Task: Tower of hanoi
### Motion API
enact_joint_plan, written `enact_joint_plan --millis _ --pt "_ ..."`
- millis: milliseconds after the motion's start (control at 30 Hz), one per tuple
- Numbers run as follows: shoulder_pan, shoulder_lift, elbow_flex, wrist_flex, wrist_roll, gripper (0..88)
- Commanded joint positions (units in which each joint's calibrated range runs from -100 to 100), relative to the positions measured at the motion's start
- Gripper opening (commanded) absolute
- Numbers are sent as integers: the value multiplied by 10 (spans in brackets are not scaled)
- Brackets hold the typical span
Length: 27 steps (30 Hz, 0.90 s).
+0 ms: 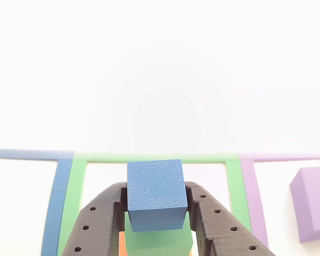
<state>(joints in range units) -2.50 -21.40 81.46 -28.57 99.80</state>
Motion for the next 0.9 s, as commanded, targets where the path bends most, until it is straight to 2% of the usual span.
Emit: enact_joint_plan --millis 0,133,400,667,767,867 --pt "6 -2 -1 -15 2 79" --pt "9 -2 2 -15 2 139" --pt "9 -2 4 -18 2 175" --pt "7 -37 -16 -6 2 274" --pt "5 -69 -39 36 2 290" --pt "10 -115 -92 138 2 312"
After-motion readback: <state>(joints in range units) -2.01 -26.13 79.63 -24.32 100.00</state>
